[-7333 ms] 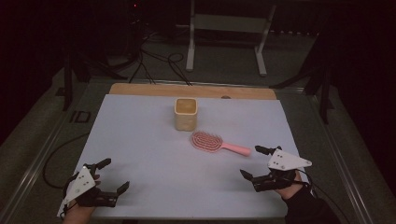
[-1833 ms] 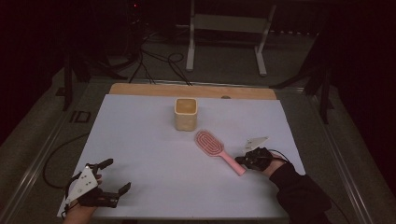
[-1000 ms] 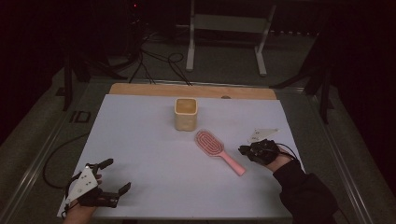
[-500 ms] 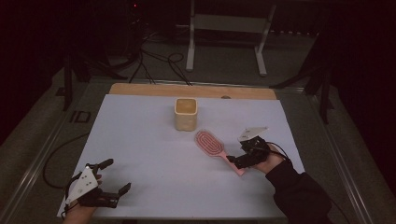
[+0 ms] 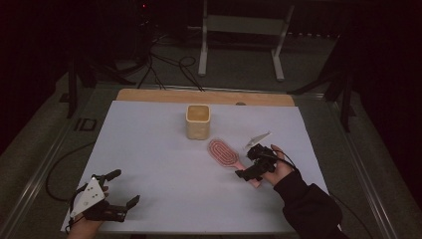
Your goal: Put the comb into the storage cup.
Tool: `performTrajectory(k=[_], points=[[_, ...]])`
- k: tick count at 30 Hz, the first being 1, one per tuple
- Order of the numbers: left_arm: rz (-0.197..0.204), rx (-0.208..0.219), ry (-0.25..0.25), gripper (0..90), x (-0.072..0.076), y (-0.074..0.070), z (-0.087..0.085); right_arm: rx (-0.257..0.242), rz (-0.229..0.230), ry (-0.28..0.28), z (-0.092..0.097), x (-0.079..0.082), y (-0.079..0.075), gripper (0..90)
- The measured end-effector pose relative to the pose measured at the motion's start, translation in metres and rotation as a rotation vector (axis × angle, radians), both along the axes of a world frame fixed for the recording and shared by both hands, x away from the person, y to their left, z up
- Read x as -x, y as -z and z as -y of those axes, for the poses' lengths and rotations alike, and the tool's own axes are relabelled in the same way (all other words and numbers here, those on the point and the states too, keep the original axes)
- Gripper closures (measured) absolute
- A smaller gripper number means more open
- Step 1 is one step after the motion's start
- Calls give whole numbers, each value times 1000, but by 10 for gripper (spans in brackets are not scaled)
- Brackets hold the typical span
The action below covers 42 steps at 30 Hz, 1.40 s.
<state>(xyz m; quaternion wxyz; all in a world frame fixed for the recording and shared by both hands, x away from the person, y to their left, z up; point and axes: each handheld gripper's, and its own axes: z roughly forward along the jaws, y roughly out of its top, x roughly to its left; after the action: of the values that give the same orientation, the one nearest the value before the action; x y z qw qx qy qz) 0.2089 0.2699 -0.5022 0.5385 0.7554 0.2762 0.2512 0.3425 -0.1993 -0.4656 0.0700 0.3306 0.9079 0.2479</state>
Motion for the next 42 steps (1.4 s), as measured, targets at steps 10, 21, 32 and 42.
performTrajectory(k=[10, 21, 32, 42], points=[[0, 2, 1, 0, 0, 0, 0, 95, -27, 85, -16, -3, 11, 98], [1, 3, 2, 0, 0, 0, -1, 131, -115, 140, -25, -19, 15, 284], [0, 3, 1, 0, -1, 0, -1, 171, -165, 159, -29, -30, 21, 466], [0, 2, 1, 0, 0, 0, -1, 229, -189, 144, -34, -33, 26, 576]])
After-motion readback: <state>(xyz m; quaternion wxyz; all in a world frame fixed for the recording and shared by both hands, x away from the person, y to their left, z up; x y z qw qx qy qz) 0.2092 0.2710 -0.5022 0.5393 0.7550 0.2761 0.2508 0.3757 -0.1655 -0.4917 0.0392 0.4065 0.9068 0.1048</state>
